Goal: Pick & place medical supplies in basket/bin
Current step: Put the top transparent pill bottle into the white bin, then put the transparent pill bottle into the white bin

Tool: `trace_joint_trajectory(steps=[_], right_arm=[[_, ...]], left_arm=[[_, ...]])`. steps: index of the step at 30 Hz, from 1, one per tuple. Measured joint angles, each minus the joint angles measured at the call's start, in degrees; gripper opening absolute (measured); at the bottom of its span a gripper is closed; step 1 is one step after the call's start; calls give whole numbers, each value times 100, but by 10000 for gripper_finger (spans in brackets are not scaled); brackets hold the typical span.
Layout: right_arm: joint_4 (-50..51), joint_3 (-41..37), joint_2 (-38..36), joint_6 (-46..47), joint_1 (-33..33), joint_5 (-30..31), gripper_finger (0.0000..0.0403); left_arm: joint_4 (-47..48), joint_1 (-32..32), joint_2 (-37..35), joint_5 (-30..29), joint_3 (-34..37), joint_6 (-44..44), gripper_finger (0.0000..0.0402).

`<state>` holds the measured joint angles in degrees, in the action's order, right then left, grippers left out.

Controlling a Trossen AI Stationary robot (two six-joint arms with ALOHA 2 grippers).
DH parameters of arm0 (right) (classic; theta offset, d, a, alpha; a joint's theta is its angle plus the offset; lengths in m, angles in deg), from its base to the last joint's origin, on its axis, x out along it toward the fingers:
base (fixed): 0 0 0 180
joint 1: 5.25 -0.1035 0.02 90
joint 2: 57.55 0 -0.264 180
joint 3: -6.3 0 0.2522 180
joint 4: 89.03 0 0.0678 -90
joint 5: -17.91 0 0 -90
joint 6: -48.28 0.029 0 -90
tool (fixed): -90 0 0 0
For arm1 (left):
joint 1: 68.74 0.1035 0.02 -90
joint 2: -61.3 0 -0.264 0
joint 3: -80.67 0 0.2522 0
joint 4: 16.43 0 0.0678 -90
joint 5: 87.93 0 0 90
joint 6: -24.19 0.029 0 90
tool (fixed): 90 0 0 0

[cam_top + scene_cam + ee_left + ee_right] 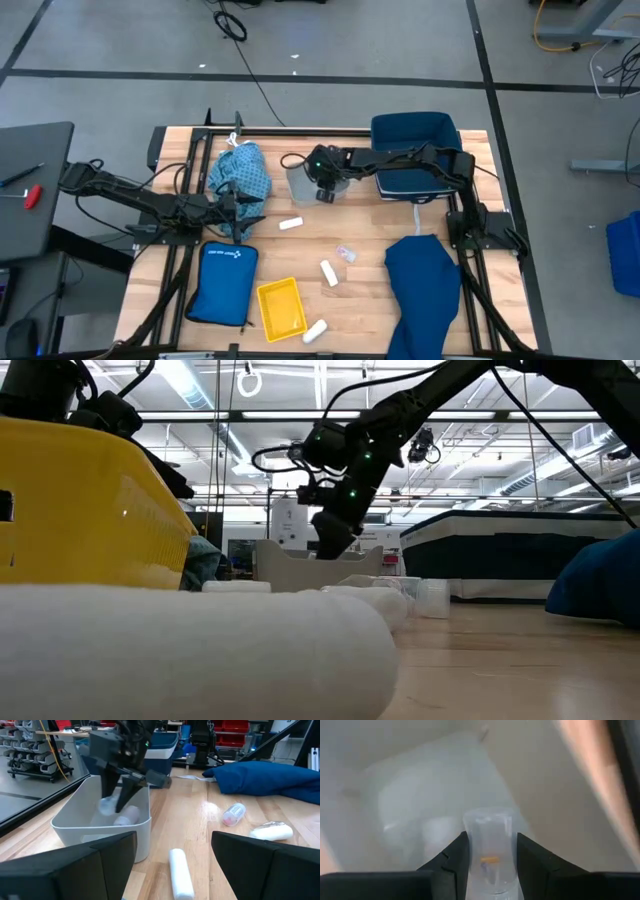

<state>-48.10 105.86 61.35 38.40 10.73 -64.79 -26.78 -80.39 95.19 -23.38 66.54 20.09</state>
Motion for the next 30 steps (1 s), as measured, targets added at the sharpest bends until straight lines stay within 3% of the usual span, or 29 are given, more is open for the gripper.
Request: trace_joint_trajectory(steps=[6, 12, 15, 24, 30], right_arm=[[373, -2, 0, -1, 33, -373, 137], [325, -2, 0, -19, 22, -436, 243], [270, -2, -18, -114, 15, -436, 269], [206, 0, -442, -582, -366, -374, 261], [938, 7, -874, -570, -946, -320, 254]], left_arm=[[1, 1, 1, 0, 1, -19, 261], [9, 1, 0, 0, 1, -21, 261], [37, -1, 0, 0, -1, -21, 261], [55, 1, 1, -2, 0, -21, 261], [73, -1, 2, -2, -1, -21, 261]])
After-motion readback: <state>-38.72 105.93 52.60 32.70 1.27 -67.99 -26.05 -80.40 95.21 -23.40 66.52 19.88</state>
